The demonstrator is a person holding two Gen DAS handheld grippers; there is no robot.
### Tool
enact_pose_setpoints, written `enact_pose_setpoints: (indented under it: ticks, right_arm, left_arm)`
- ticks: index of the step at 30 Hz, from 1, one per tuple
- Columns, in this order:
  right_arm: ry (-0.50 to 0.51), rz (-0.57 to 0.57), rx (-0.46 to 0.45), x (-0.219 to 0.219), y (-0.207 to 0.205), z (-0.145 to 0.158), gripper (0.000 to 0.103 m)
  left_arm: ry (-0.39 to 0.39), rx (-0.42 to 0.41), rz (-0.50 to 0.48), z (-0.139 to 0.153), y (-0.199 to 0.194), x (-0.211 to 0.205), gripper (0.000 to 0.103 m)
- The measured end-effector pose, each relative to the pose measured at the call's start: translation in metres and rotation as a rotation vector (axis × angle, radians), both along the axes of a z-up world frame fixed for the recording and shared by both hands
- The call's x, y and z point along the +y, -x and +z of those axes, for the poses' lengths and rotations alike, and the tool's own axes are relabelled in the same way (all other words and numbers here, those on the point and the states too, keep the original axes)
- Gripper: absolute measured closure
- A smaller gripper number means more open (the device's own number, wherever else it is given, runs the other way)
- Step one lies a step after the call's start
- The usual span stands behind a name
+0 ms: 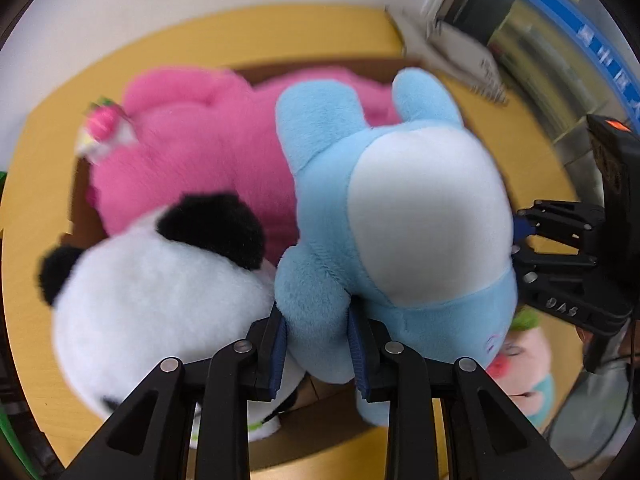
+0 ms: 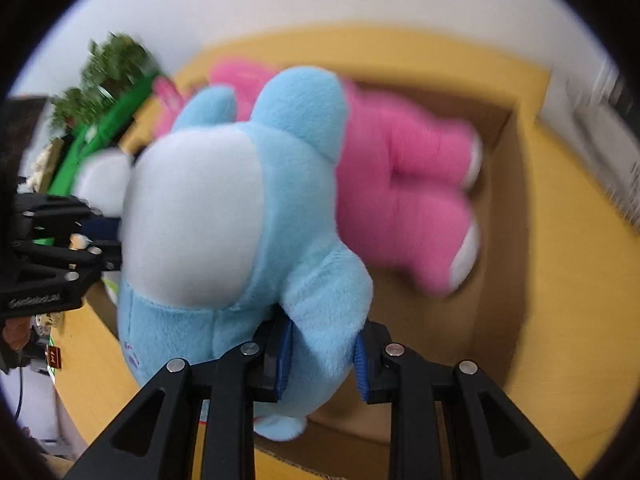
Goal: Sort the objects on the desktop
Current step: 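Lower the blue elephant into the box beside the panda and open both grippers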
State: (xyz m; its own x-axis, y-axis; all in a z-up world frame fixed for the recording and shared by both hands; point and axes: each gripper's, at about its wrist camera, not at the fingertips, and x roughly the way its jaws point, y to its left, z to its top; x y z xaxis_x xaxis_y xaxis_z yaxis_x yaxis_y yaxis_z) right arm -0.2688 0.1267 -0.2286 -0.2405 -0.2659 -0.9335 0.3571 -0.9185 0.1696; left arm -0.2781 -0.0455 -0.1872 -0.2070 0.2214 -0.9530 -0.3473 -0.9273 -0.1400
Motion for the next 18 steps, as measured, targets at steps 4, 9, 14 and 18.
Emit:
enact_pose_setpoints:
  ticks: [4,9,14,18]
  right_arm:
    - [0.021,-0.024,-0.095,0.0,-0.014,-0.032,0.079]
    - [0.008,-0.003,-0.165,-0.007,-0.021,-0.05,0.074]
    - [-0.041,-0.04,-0.089,0.003,-0.031,-0.037,0.038]
    - [-0.049,-0.13,0.025,0.026,-0.048,-0.001,0.015]
  left_arm:
    - [0.045,-0.014,-0.023,-0.015,-0.009,0.006,0.074]
    - [0.071,-0.032,-0.026,-0.018,-0.021,-0.005,0.074]
    - [0.054,-0.014,0.006,0.003,-0.033,-0.019,0.057]
    - [0.018,0.04,0.038,0.035,-0.051,-0.04,0.021]
